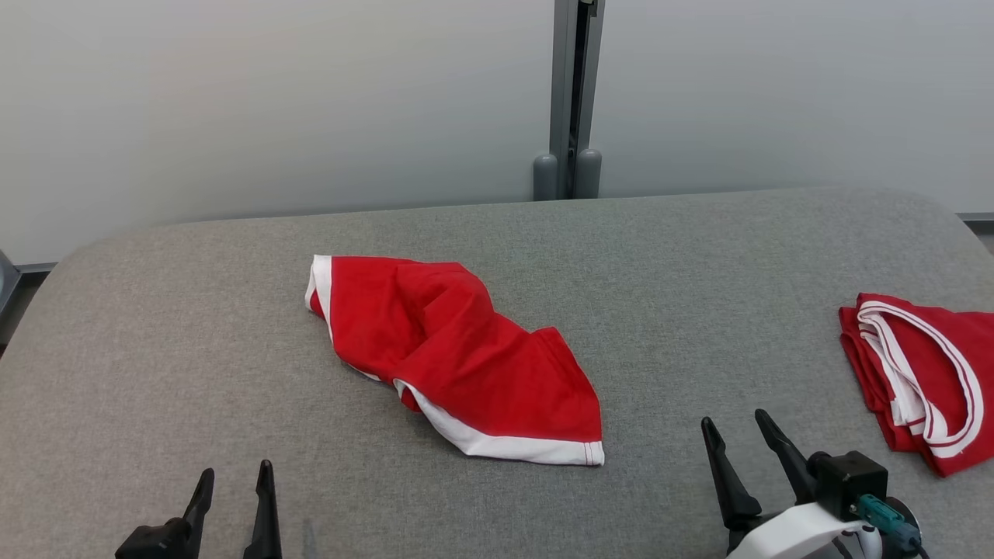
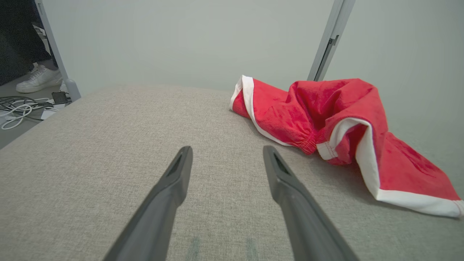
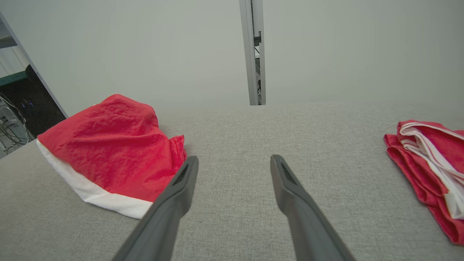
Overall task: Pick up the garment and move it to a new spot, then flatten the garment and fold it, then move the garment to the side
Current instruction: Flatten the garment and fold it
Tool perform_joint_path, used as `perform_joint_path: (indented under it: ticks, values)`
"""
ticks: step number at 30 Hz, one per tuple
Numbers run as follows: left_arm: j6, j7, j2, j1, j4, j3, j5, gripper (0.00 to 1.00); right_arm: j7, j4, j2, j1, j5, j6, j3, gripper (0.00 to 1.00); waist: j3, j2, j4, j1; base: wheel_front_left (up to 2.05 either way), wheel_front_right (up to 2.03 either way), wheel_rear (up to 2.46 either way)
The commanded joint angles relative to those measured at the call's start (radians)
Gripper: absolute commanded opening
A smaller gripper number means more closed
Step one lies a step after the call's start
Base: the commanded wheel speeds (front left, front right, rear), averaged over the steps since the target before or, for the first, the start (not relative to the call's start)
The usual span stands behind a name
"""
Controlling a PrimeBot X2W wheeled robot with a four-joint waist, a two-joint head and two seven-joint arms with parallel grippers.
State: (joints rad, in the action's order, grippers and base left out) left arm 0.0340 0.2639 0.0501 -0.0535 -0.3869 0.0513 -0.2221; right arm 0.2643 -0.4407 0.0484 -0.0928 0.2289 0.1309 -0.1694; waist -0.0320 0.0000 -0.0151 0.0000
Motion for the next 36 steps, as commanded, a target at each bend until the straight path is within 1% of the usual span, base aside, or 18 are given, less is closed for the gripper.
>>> perform_joint_path:
  ticks: [1, 8, 11, 17, 20, 24, 25, 26, 32, 33, 34, 35, 36]
  values:
    - [0.005, 0.000, 0.003, 0.009, 0.005, 0.001, -0.005, 1.00, 0.000, -0.005, 0.005, 0.004, -0.004, 0.000, -0.001, 1.00, 0.002, 0.0000, 0.001, 0.0000, 0.00, 0.00, 0.00]
    - [-0.006, 0.000, 0.003, 0.018, 0.006, -0.031, -0.030, 1.00, 0.000, -0.013, 0.005, -0.003, -0.003, 0.000, -0.019, 1.00, 0.011, 0.0000, 0.011, 0.0000, 0.00, 0.00, 0.00]
    - [-0.003, 0.000, 0.003, 0.025, 0.004, -0.045, -0.038, 1.00, 0.000, -0.036, 0.005, -0.007, 0.000, 0.000, -0.055, 1.00, 0.022, 0.0000, 0.026, 0.0000, 0.00, 0.00, 0.00]
    - [-0.001, 0.000, 0.003, 0.028, -0.009, -0.087, -0.053, 1.00, 0.000, -0.110, 0.006, -0.029, 0.024, 0.000, -0.154, 1.00, 0.043, 0.0000, 0.090, 0.0000, 0.00, 0.00, 0.00]
    - [0.005, 0.000, 0.003, 0.031, -0.016, -0.101, -0.052, 1.00, 0.000, -0.160, 0.006, -0.056, 0.038, 0.000, -0.182, 1.00, 0.059, 0.0000, 0.126, 0.0000, 0.00, 0.00, 0.00]
    - [0.011, 0.000, 0.003, 0.039, -0.019, -0.109, -0.053, 1.00, 0.000, -0.230, 0.006, -0.097, 0.044, 0.000, -0.183, 0.98, 0.079, 0.0000, 0.167, 0.0000, 0.00, 0.00, 0.00]
    - [0.014, 0.000, 0.002, 0.042, -0.018, -0.111, -0.055, 1.00, 0.000, -0.241, 0.006, -0.113, 0.040, 0.000, -0.177, 0.95, 0.086, 0.0000, 0.175, 0.0000, 0.00, 0.00, 0.00]
    - [0.016, 0.000, 0.002, 0.046, -0.015, -0.111, -0.056, 1.00, 0.000, -0.255, 0.006, -0.121, 0.034, 0.000, -0.174, 0.96, 0.092, 0.0000, 0.181, 0.0000, 0.00, 0.00, 0.00]
    - [0.015, 0.000, 0.002, 0.052, -0.015, -0.111, -0.064, 1.00, 0.000, -0.316, 0.006, -0.157, 0.014, 0.000, -0.155, 0.94, 0.112, 0.0000, 0.198, 0.0000, 0.00, 0.00, 0.00]
    - [0.014, 0.000, 0.003, 0.056, -0.014, -0.112, -0.067, 1.00, 0.000, -0.331, 0.006, -0.163, 0.012, 0.000, -0.153, 0.86, 0.114, 0.0000, 0.200, 0.0000, 0.00, 0.00, 0.00]
    - [0.014, 0.000, 0.002, 0.058, -0.014, -0.113, -0.070, 1.00, 0.000, -0.338, 0.006, -0.172, 0.014, 0.000, -0.153, 0.71, 0.116, 0.0000, 0.200, 0.0000, 0.00, 0.00, 0.00]
    - [0.015, 0.000, 0.002, 0.060, -0.014, -0.115, -0.069, 1.00, 0.000, -0.351, 0.006, -0.175, 0.011, 0.000, -0.156, 0.49, 0.117, 0.0000, 0.201, 0.0000, 0.00, 0.00, 0.00]
    - [0.014, 0.000, 0.002, 0.062, -0.013, -0.116, -0.070, 1.00, 0.000, -0.361, 0.006, -0.176, 0.015, 0.000, -0.159, 0.31, 0.118, 0.0000, 0.200, 0.0000, 0.00, 0.00, 0.00]
